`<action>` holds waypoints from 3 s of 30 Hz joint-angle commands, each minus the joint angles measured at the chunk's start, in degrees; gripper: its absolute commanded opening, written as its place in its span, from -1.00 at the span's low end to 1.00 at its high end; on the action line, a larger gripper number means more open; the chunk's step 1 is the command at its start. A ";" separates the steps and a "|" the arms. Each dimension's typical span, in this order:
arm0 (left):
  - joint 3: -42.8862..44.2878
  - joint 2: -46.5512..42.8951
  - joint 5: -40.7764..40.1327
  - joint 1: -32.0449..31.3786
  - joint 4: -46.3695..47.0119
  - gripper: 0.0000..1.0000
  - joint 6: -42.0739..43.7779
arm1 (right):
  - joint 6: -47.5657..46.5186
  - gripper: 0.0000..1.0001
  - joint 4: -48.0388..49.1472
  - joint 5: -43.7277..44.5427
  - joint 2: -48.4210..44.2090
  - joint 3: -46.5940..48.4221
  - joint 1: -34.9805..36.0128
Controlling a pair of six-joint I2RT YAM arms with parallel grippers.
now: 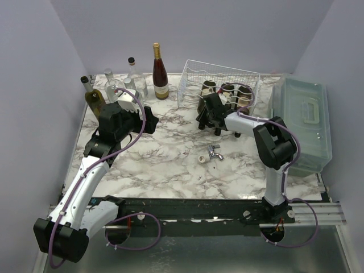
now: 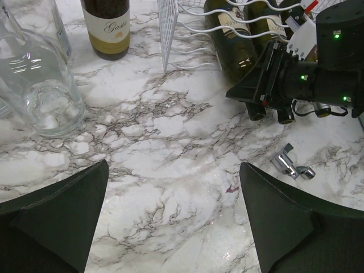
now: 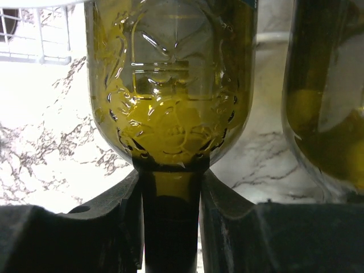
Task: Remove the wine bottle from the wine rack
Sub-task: Pick up the wine bottle from the wine rack.
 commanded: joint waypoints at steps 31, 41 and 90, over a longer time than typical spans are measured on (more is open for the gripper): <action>-0.78 0.54 0.77 0.59 1.40 0.97 0.99 | -9.82 -1.00 5.99 -14.08 -24.16 -17.89 0.10; -0.79 0.72 0.83 0.59 1.39 0.97 1.08 | -16.47 -1.00 11.03 -21.07 -28.83 -23.63 0.14; -11.75 -21.66 -16.28 1.19 12.90 0.97 7.61 | -122.38 -1.00 -43.39 -6.79 -22.61 21.76 14.01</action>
